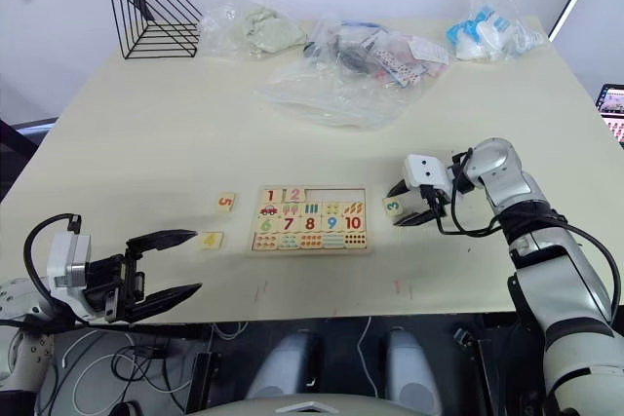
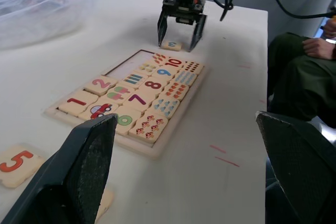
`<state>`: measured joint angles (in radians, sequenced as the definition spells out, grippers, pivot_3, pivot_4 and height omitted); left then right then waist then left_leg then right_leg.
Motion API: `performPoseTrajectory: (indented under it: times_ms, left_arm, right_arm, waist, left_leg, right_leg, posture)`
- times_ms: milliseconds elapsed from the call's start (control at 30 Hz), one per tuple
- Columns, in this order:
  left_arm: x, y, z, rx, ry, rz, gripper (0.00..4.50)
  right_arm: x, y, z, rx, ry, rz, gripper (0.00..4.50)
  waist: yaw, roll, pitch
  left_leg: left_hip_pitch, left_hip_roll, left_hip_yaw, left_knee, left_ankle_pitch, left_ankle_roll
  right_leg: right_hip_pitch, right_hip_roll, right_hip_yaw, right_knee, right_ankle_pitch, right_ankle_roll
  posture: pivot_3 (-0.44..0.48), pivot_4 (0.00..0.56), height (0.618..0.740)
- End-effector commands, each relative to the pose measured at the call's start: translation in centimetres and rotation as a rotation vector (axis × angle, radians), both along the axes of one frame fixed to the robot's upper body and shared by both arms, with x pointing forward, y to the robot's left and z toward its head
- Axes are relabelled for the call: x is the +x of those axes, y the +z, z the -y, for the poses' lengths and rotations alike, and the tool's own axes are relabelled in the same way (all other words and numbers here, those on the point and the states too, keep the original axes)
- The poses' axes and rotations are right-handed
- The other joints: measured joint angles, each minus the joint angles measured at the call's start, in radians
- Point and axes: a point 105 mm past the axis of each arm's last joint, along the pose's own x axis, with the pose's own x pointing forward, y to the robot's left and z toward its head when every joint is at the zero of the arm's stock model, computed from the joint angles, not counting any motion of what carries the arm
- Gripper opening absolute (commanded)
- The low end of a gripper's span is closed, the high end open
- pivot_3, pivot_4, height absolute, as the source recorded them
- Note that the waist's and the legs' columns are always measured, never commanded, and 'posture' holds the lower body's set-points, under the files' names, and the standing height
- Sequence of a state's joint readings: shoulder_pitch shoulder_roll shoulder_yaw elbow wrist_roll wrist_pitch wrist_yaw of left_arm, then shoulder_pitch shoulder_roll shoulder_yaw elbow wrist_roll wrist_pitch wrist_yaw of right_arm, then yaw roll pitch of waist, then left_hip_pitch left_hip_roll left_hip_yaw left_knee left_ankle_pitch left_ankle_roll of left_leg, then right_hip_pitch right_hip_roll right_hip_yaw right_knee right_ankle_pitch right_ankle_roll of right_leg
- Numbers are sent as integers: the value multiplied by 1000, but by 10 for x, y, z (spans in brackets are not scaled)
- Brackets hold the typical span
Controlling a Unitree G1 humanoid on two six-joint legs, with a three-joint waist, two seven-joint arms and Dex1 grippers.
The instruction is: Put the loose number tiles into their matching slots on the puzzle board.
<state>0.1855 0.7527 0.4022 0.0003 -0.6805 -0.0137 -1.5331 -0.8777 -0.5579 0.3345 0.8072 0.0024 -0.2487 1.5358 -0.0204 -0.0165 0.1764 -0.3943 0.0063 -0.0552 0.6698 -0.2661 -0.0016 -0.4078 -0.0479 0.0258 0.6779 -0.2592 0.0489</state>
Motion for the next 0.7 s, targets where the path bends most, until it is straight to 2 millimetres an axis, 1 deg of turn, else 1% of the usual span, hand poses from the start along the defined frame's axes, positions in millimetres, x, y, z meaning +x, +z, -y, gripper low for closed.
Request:
performPoseTrajectory:
  times_ms: [33, 233, 367, 433, 567, 633, 700]
  left_arm:
    - [-2, 9, -6, 17, -35, 42, 4500]
    - [-2, 9, -7, 24, -59, 39, 4500]
    - [-3, 7, -9, 41, -74, 29, 4500]
    - [-2, 7, -10, 44, -75, 30, 4500]
    - [-2, 6, -12, 47, -75, 30, 4500]
    - [-2, 5, -12, 48, -76, 30, 4500]
    - [-1, 5, -12, 44, -77, 35, 4500]
  right_arm:
    - [3, 5, 5, -6, -22, 18, 1424]
    - [2, 15, 7, 37, -75, 16, 1408]
    - [-12, 30, 10, 107, -174, 7, 1408]
    - [-20, 33, 11, 125, -218, 2, 1408]
    - [-37, 40, 11, 203, -374, 23, 1408]
    - [-47, 41, 11, 241, -451, 30, 1408]
    - [-50, 39, 13, 273, -566, 48, 1408]
  waist:
    - [0, 0, 0]
    - [1, 0, 0]
    - [6, 1, 0]
    - [6, 1, 1]
    - [5, 1, 1]
    - [4, 1, 1]
    - [5, 1, 1]
  left_leg:
    - [0, 0, 0, 0, 0, 0]
    - [0, 0, -1, 0, 0, 0]
    - [-1, 0, -4, 0, 0, 0]
    - [-1, 0, -5, 0, 0, 0]
    - [-1, 0, -5, 0, 0, 0]
    - [-1, 0, -5, 0, 0, 0]
    - [-2, 0, -5, 0, 0, 0]
  right_leg:
    - [0, 0, 0, 0, 0, 0]
    - [0, 0, 0, 0, 0, 0]
    - [0, -1, 0, 0, 0, 0]
    - [-1, -1, 0, 0, 0, 0]
    - [-1, 0, 0, 0, 0, 0]
    - [-1, 0, 0, 0, 0, 0]
    - [-1, 0, 0, 0, 0, 0]
  posture:
    - [0, 150, 740]
    - [0, 150, 740]
    - [0, 150, 740]
    - [0, 150, 740]
    - [0, 150, 740]
    - [0, 150, 740]
    - [0, 150, 740]
